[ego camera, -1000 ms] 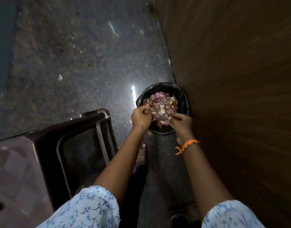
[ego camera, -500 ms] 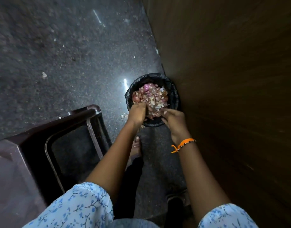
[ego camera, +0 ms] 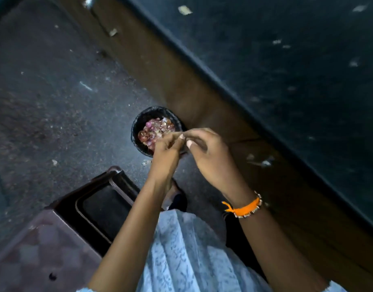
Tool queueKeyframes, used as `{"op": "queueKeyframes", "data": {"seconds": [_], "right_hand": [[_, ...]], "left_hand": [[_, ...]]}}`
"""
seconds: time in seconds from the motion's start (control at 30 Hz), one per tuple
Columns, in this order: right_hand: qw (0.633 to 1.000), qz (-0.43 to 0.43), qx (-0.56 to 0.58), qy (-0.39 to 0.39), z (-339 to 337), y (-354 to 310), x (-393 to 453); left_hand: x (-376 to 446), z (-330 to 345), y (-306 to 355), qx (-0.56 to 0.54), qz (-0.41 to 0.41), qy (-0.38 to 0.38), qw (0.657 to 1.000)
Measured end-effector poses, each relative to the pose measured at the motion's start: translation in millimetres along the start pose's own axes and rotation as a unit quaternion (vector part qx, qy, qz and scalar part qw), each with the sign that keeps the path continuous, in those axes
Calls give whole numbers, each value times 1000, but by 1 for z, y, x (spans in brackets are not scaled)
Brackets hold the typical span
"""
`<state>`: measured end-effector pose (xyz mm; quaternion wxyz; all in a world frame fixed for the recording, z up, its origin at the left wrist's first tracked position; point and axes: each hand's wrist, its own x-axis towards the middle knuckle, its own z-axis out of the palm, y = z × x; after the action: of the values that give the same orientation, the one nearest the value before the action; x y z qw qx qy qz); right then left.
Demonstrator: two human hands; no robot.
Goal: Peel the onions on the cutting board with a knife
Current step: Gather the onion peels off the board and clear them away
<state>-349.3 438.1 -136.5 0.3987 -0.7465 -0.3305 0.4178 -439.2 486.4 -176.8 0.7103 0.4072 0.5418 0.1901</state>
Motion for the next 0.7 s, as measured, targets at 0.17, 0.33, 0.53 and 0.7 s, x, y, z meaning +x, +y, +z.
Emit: {"op": "queueKeyframes", "data": {"seconds": [0.17, 0.33, 0.53, 0.7], "right_hand": [[998, -32, 26, 54, -99, -30, -83], [985, -47, 44, 161, -195, -22, -151], [953, -45, 73, 289, -298, 24, -225], [920, -26, 77, 384, -371, 72, -292]], "left_hand": [[-89, 76, 30, 0, 39, -84, 996], [-149, 168, 40, 65, 83, -156, 982], [-206, 290, 24, 129, 117, -259, 950], [-257, 383, -6, 173, 150, -362, 904]]}}
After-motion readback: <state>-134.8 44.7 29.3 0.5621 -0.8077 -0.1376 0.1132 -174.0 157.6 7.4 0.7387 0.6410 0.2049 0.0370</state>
